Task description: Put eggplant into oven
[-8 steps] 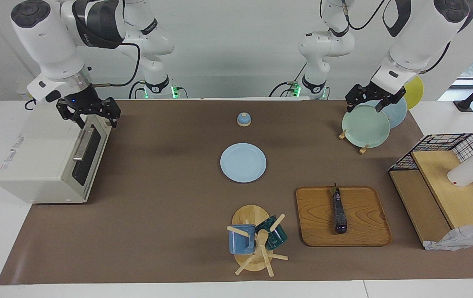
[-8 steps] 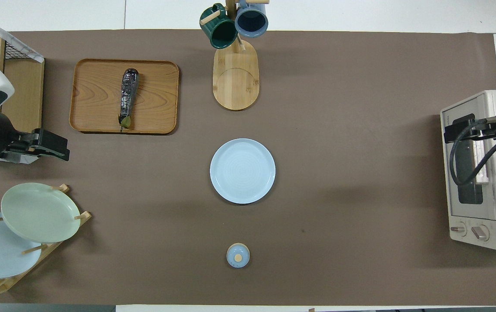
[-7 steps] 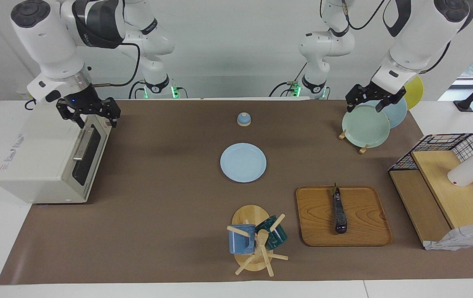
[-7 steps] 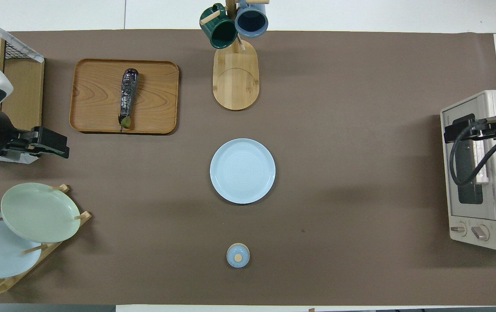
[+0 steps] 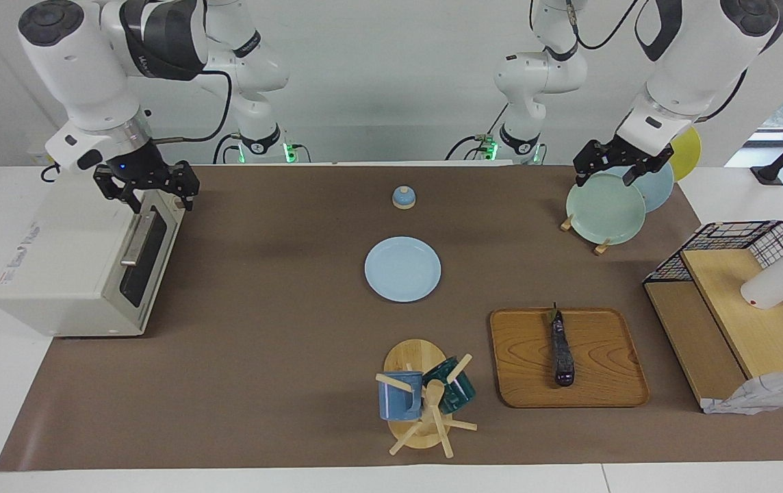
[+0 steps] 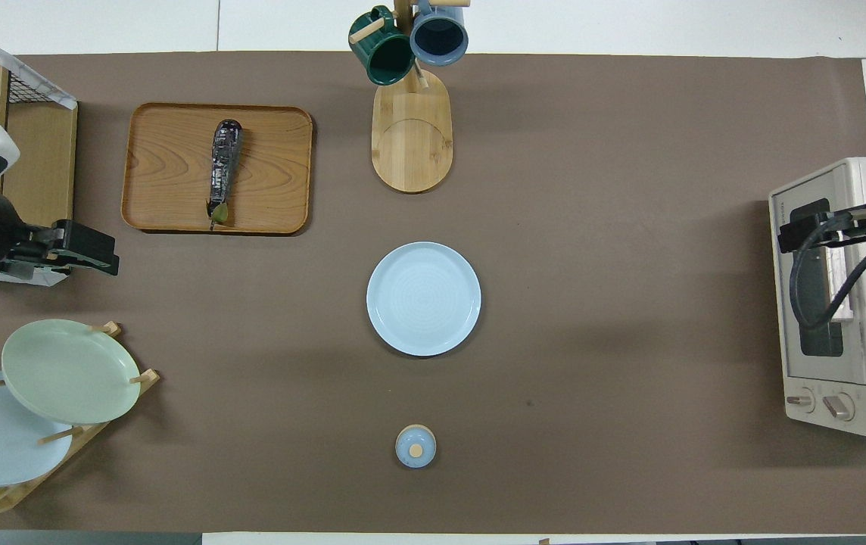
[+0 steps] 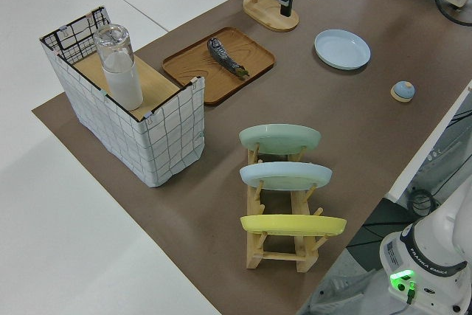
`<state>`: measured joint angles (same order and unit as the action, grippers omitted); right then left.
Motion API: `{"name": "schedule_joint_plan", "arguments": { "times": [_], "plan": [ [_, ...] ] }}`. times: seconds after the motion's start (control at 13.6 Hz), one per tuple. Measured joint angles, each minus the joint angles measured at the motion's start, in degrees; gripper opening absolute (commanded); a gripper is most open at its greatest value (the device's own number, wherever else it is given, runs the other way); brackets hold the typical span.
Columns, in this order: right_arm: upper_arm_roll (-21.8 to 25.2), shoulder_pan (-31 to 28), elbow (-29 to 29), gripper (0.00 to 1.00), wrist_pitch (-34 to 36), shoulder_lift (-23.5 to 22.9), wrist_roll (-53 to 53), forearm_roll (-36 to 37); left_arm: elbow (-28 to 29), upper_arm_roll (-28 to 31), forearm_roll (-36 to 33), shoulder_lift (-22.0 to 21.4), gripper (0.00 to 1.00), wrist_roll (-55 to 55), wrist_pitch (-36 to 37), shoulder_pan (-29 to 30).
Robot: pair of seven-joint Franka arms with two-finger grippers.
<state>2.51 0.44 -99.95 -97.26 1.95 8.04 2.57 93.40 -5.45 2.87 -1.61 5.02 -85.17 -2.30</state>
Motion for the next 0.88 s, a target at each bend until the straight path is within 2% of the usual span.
{"name": "schedule_joint_plan", "arguments": {
  "times": [0.15, 0.44, 0.88],
  "plan": [
    [0.07, -0.17, -1.11, 0.00, -0.54, 0.23, 0.66, -0.01, 0.00, 0.00, 0.00, 0.00, 1.00, 0.00, -0.02, 0.02],
    [0.25, -3.81, -8.61, 0.00, -9.34, 1.73, 0.72, -0.02, 0.00, 0.00, 0.00, 0.00, 1.00, 0.00, -0.03, 0.07],
    [0.47, -7.35, -15.29, 0.00, -13.20, 1.80, 0.72, 0.37, 0.01, -0.02, 0.00, 0.02, 1.00, 0.00, -3.68, 0.19]
  ]
}}
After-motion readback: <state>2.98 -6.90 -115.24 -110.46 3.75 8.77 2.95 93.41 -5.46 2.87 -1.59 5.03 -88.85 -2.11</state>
